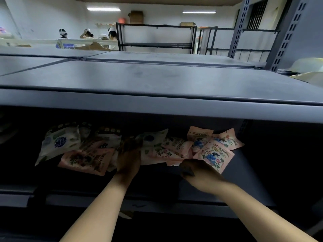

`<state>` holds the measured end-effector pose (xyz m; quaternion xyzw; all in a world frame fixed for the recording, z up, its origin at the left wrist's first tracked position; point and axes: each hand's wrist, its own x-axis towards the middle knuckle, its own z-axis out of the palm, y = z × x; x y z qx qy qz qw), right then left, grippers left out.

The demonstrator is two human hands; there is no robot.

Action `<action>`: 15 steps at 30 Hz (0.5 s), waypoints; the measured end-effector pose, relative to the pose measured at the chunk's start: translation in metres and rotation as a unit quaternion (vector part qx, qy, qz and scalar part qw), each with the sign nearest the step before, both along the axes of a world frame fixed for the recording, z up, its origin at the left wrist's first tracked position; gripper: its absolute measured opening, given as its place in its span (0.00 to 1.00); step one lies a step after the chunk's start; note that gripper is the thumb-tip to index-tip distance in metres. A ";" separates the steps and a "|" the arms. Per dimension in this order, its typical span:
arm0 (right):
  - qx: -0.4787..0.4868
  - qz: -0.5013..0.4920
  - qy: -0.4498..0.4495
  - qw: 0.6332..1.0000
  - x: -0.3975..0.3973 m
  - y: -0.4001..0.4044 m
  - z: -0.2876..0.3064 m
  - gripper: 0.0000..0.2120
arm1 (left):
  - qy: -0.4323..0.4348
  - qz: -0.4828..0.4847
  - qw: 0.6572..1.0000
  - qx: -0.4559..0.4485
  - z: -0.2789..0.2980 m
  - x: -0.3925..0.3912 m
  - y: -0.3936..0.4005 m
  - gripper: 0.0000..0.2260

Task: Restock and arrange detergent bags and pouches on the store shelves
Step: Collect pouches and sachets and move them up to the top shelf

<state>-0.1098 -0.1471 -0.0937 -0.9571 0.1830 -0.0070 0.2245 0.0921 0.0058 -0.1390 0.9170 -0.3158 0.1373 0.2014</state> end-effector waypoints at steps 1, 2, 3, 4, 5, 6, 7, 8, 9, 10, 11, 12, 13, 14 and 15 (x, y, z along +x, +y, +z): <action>0.005 0.007 -0.007 1.000 0.003 0.001 0.000 0.14 | 0.000 0.010 1.000 -0.018 0.006 -0.002 0.003 0.17; 0.011 0.012 -0.014 1.000 0.005 0.001 0.000 0.14 | 0.003 0.020 0.999 -0.040 0.012 -0.004 0.006 0.15; 0.019 0.016 -0.021 0.999 0.008 0.002 0.001 0.15 | 0.008 0.028 0.997 -0.073 0.019 -0.007 0.010 0.14; 0.030 0.019 -0.027 0.999 0.010 0.003 0.001 0.15 | 0.013 0.037 0.992 -0.116 0.025 -0.010 0.015 0.13; 0.039 0.024 -0.032 0.998 0.013 0.005 0.001 0.15 | 0.014 0.051 0.986 -0.161 0.032 -0.013 0.020 0.12; 0.045 0.031 -0.035 0.998 0.016 0.006 0.002 0.15 | 0.008 0.070 0.977 -0.199 0.038 -0.017 0.026 0.13; 0.045 0.038 -0.036 0.998 0.020 0.008 0.002 0.15 | -0.005 0.088 0.969 -0.230 0.042 -0.020 0.032 0.14; 0.042 0.047 -0.037 0.997 0.024 0.011 0.002 0.16 | -0.016 0.103 0.961 -0.256 0.046 -0.023 0.039 0.15; 0.040 0.054 -0.039 0.997 0.028 0.014 0.003 0.16 | -0.020 0.118 0.952 -0.280 0.050 -0.027 0.045 0.16; 0.041 0.059 -0.044 0.996 0.034 0.017 0.002 0.17 | -0.018 0.139 0.945 -0.296 0.055 -0.030 0.052 0.17; 0.040 0.063 -0.050 0.996 0.039 0.021 0.002 0.18 | -0.022 0.168 0.938 -0.303 0.058 -0.031 0.059 0.17; 0.032 0.067 -0.054 0.996 0.045 0.025 0.001 0.19 | -0.030 0.201 0.930 -0.306 0.061 -0.031 0.066 0.17; 0.018 0.071 -0.054 0.996 0.051 0.029 0.000 0.20 | -0.036 0.226 0.923 -0.309 0.064 -0.030 0.073 0.17; 0.000 0.076 -0.050 0.996 0.058 0.033 -0.003 0.21 | -0.034 0.239 0.919 -0.312 0.066 -0.029 0.079 0.17; -0.018 0.078 -0.037 0.996 0.066 0.036 -0.005 0.22 | -0.027 0.244 0.917 -0.313 0.068 -0.027 0.085 0.17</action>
